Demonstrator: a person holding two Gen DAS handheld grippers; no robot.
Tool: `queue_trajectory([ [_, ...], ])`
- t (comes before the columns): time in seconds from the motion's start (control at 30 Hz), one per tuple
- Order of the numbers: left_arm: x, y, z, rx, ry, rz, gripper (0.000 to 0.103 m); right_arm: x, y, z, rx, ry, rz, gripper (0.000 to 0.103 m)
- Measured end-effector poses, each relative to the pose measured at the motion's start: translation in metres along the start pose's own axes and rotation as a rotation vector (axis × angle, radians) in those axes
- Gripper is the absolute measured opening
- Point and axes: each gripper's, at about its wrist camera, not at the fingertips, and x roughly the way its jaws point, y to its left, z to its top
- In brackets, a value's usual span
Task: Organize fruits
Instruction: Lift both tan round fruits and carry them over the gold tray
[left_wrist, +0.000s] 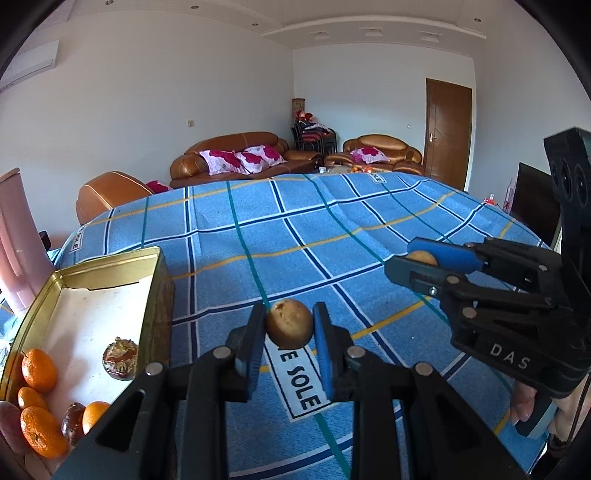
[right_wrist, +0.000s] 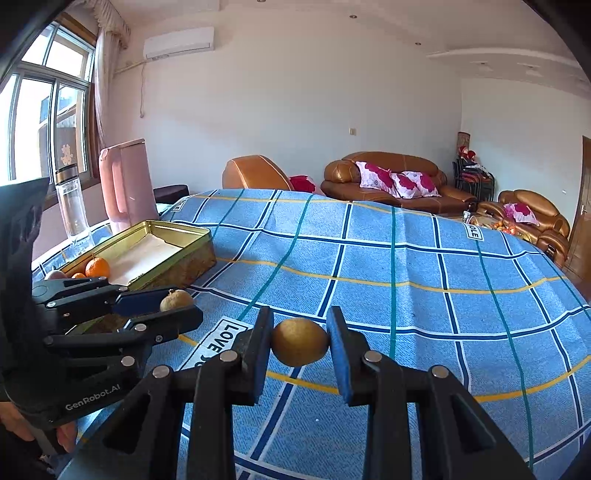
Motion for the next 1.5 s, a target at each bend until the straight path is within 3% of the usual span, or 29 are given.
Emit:
queue_trajectory([
  [0.67,-0.038,0.016,-0.01,-0.018,-0.144,0.073,0.027,-0.017,0.019,-0.001,-0.029,-0.102,-0.025,0.032],
  [1.5,-0.063,0.051,-0.022,-0.07,-0.194,0.145,0.027,-0.015,0.061,0.0,-0.1,-0.138,0.039,0.032],
])
